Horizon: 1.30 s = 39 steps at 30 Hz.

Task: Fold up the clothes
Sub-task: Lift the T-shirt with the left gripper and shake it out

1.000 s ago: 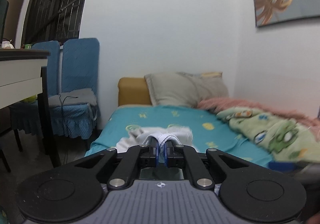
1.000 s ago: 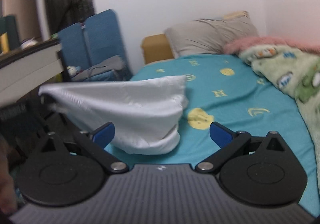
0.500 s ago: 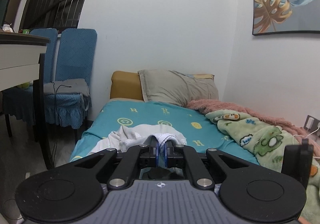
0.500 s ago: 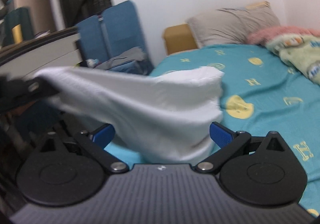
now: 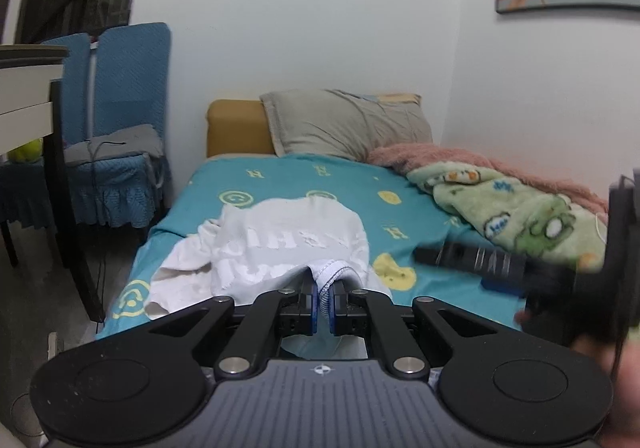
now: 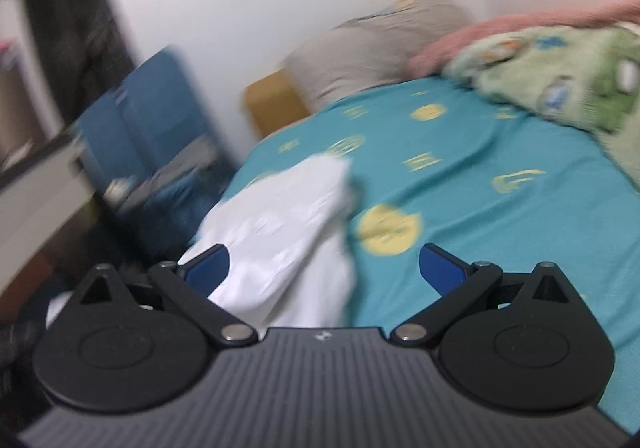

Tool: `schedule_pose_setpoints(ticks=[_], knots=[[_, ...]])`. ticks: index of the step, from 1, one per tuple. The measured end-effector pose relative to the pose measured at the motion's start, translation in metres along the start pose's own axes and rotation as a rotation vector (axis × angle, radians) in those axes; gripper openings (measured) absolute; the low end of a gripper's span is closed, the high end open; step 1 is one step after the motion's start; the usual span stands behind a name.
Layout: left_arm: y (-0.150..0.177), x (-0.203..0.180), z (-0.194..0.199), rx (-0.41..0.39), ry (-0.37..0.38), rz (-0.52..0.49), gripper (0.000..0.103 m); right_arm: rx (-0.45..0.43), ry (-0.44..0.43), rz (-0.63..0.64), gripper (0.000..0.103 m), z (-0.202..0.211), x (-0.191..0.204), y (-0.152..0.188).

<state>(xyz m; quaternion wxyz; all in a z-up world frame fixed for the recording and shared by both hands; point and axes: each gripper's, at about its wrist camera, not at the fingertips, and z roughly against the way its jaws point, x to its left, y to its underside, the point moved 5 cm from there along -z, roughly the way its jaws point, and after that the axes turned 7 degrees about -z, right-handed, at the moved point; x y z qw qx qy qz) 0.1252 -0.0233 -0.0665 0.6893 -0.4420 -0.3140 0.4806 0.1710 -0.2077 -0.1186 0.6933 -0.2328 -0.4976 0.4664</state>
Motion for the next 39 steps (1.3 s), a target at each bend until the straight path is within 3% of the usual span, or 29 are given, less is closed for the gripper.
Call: schedule_pose_setpoints(ticks=[6, 11, 13, 18, 23, 32, 35, 37, 39], knots=[[-0.002, 0.012, -0.010, 0.007, -0.009, 0.073, 0.005, 0.095, -0.133, 0.213, 0.103, 0.003, 0.051, 0.040], [-0.004, 0.022, -0.018, 0.013, -0.017, 0.134, 0.006, 0.125, -0.111, 0.213, 0.103, -0.013, 0.058, 0.046], [-0.005, 0.026, -0.021, 0.015, -0.020, 0.158, 0.006, 0.121, -0.080, 0.188, 0.103, -0.026, 0.056, 0.042], [-0.010, 0.031, -0.022, -0.026, -0.050, 0.153, 0.005, 0.082, 0.106, 0.099, 0.103, -0.053, 0.031, 0.028], [-0.025, 0.039, -0.012, -0.126, -0.028, 0.205, 0.005, 0.054, 0.246, 0.093, 0.103, -0.043, 0.001, 0.008], [-0.059, 0.039, 0.032, -0.349, 0.068, 0.242, 0.005, -0.086, 0.432, 0.272, 0.102, 0.024, -0.003, -0.046], [-0.062, 0.038, 0.043, -0.363, 0.101, 0.248, 0.005, -0.119, 0.411, 0.249, 0.102, 0.059, -0.009, -0.070], [-0.058, 0.036, 0.045, -0.338, 0.095, 0.238, 0.005, -0.139, 0.382, 0.248, 0.097, 0.077, -0.005, -0.080], [-0.054, 0.034, 0.047, -0.314, 0.089, 0.229, 0.005, -0.136, 0.330, 0.258, 0.075, 0.085, -0.001, -0.081]])
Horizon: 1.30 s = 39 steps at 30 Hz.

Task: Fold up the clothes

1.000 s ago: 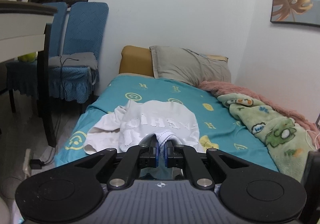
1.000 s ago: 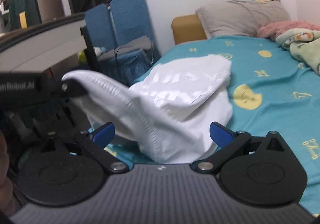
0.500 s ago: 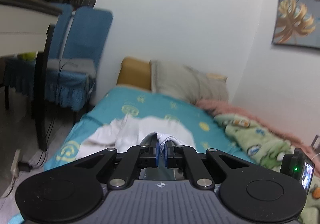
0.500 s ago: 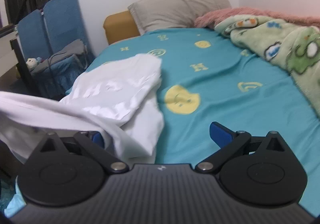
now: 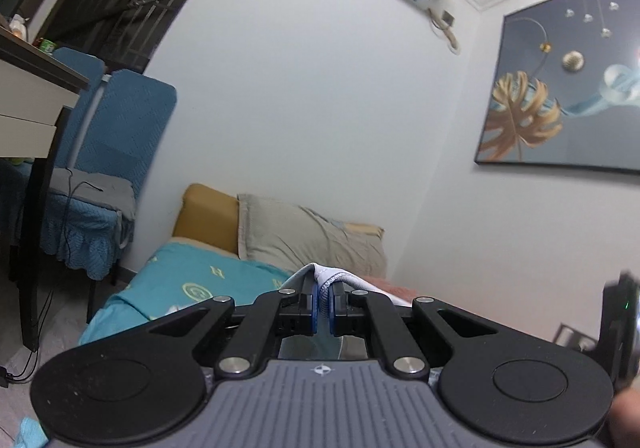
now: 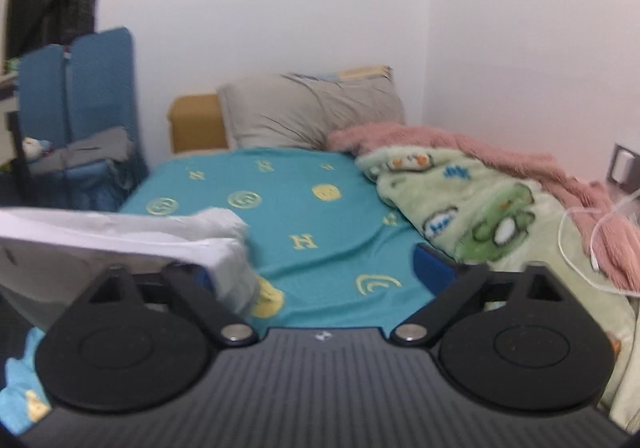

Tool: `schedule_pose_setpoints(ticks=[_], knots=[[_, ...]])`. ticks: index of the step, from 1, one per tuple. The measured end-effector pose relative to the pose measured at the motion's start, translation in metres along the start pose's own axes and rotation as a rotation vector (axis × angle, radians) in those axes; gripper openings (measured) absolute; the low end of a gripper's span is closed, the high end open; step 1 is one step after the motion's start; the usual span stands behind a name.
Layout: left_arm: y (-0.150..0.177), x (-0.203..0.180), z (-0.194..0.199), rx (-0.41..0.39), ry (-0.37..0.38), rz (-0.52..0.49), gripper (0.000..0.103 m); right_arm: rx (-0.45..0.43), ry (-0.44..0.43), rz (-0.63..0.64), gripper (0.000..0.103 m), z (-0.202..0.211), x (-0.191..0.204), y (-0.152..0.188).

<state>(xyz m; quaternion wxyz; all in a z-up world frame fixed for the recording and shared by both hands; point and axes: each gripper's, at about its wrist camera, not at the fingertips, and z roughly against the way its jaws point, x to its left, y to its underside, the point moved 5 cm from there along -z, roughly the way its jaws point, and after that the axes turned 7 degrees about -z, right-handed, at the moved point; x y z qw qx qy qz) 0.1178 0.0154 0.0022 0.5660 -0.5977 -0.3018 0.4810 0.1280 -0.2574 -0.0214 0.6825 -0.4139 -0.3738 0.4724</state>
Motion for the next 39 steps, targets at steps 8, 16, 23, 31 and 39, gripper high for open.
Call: schedule_pose_setpoints(ticks=[8, 16, 23, 31, 39], knots=[[0.014, 0.009, 0.002, 0.109, -0.055, 0.010, 0.005, 0.133, -0.201, -0.007, 0.042, -0.039, 0.028, 0.046], [0.035, 0.037, -0.008, 0.249, -0.132, 0.030, 0.006, 0.177, -0.331, -0.020, 0.008, -0.056, 0.056, 0.060], [0.063, 0.046, -0.025, 0.407, -0.224, -0.009, 0.016, 0.154, -0.348, -0.076, 0.007, -0.047, 0.052, 0.052], [0.095, 0.044, -0.044, 0.512, -0.403, -0.160, 0.053, 0.129, -0.331, -0.121, 0.007, -0.042, 0.044, 0.045], [0.077, 0.055, -0.031, 0.357, -0.564, -0.079, 0.059, 0.154, -0.052, -0.102, 0.073, -0.066, 0.019, 0.071]])
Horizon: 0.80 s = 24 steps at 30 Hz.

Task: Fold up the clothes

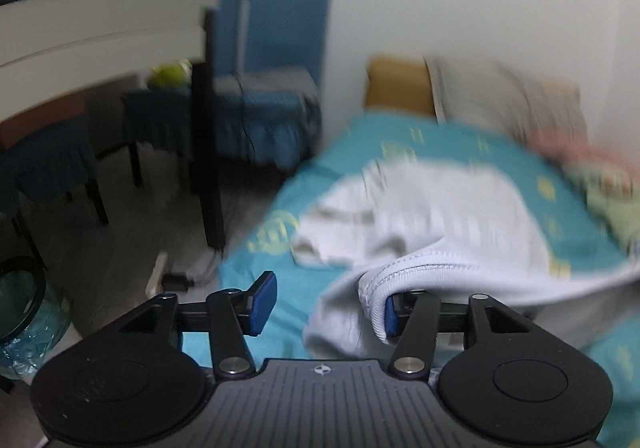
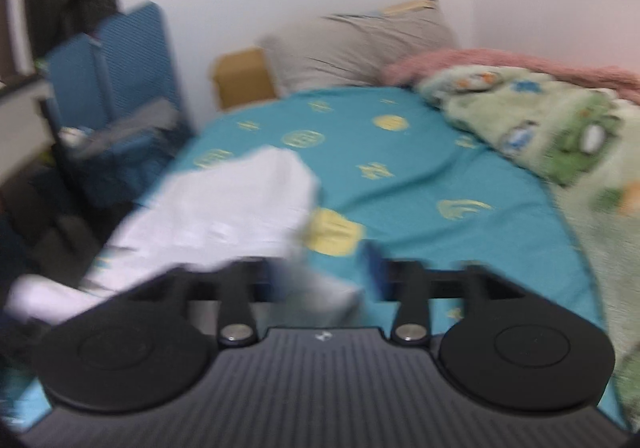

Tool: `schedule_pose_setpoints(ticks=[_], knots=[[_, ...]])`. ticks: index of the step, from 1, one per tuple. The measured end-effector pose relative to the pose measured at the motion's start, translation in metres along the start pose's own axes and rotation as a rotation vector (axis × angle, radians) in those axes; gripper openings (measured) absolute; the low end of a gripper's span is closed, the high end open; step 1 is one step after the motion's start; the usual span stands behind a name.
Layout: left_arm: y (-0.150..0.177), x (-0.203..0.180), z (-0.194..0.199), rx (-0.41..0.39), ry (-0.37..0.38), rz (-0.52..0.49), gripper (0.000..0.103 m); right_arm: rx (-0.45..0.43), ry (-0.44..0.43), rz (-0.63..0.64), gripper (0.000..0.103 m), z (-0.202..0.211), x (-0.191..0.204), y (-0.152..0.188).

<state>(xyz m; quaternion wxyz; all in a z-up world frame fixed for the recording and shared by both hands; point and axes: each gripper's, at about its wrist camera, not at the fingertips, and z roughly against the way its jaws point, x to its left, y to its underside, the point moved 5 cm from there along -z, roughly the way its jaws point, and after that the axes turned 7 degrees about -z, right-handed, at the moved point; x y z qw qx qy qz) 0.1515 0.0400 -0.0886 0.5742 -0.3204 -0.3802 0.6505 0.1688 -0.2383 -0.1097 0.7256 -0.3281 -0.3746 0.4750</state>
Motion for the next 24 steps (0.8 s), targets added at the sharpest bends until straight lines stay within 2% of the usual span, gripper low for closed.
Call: schedule_pose_setpoints(ticks=[1, 4, 7, 11, 16, 24], knots=[[-0.005, 0.001, 0.005, -0.028, -0.001, 0.014, 0.063, -0.002, 0.037, -0.011, 0.083, -0.002, -0.006, 0.002], [-0.021, 0.005, 0.022, -0.113, -0.004, 0.058, 0.064, -0.014, 0.025, -0.090, 0.081, 0.003, -0.015, -0.001], [-0.036, 0.009, 0.039, -0.197, -0.007, 0.101, 0.071, -0.106, 0.011, -0.125, 0.081, 0.030, -0.015, -0.019], [-0.076, 0.014, 0.080, -0.315, -0.004, 0.142, 0.071, -0.230, -0.024, -0.149, 0.081, 0.079, -0.009, -0.050], [-0.140, 0.018, 0.148, -0.459, -0.002, 0.167, 0.071, -0.363, -0.069, -0.129, 0.081, 0.141, 0.010, -0.110], [-0.241, 0.024, 0.260, -0.689, 0.005, 0.198, 0.072, -0.583, -0.164, -0.172, 0.081, 0.269, 0.034, -0.206]])
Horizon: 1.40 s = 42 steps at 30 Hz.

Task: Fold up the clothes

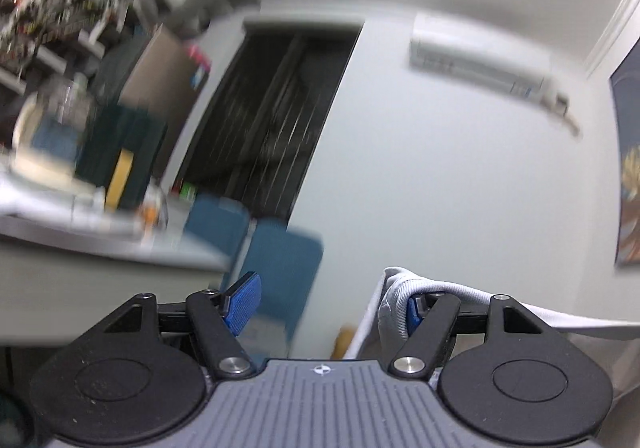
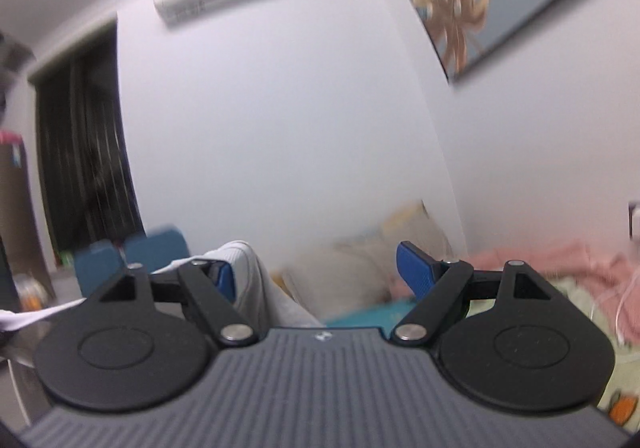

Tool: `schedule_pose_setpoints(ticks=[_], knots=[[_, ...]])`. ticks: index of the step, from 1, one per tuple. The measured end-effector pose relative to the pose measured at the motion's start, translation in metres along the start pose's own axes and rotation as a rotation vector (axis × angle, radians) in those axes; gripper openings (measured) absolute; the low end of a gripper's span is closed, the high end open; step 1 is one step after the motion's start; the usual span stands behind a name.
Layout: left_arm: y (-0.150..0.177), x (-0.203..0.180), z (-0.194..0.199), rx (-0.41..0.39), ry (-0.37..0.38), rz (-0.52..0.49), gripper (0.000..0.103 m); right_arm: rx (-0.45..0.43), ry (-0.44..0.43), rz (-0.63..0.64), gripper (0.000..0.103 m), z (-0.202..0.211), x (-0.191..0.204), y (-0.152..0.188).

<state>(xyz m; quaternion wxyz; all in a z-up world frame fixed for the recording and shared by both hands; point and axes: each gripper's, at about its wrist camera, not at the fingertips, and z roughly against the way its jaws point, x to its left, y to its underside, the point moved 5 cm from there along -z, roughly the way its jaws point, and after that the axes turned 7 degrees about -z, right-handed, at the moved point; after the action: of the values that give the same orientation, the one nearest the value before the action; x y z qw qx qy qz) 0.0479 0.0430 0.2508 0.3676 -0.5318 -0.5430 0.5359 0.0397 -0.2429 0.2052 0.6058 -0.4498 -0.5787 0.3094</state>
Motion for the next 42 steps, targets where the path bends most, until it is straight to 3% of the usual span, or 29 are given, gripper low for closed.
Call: schedule_pose_setpoints(ticks=[10, 14, 18, 22, 28, 34, 38, 42], knots=[[-0.182, -0.022, 0.102, -0.187, 0.075, -0.045, 0.071, -0.221, -0.057, 0.000, 0.083, 0.127, 0.034, -0.152], [-0.234, -0.030, 0.139, -0.178, 0.093, -0.040, 0.071, -0.254, -0.067, 0.008, 0.083, 0.160, 0.042, -0.189], [-0.251, -0.025, 0.145, -0.108, 0.092, -0.040, 0.071, -0.224, -0.056, 0.064, 0.083, 0.169, 0.045, -0.196], [-0.214, -0.018, 0.110, 0.017, 0.064, -0.028, 0.071, -0.110, -0.048, 0.068, 0.083, 0.140, 0.040, -0.163], [-0.130, -0.024, 0.014, 0.134, 0.032, -0.092, 0.071, -0.004, 0.020, 0.139, 0.083, 0.063, 0.039, -0.099], [-0.048, -0.062, -0.107, 0.209, 0.022, -0.137, 0.071, 0.070, 0.085, 0.154, 0.083, -0.060, 0.033, -0.049], [0.039, -0.090, -0.193, 0.279, 0.024, -0.176, 0.072, 0.119, 0.132, 0.134, 0.083, -0.150, 0.009, -0.019], [0.126, -0.119, -0.280, 0.349, 0.027, -0.214, 0.073, 0.159, 0.173, 0.164, 0.083, -0.245, -0.024, 0.040]])
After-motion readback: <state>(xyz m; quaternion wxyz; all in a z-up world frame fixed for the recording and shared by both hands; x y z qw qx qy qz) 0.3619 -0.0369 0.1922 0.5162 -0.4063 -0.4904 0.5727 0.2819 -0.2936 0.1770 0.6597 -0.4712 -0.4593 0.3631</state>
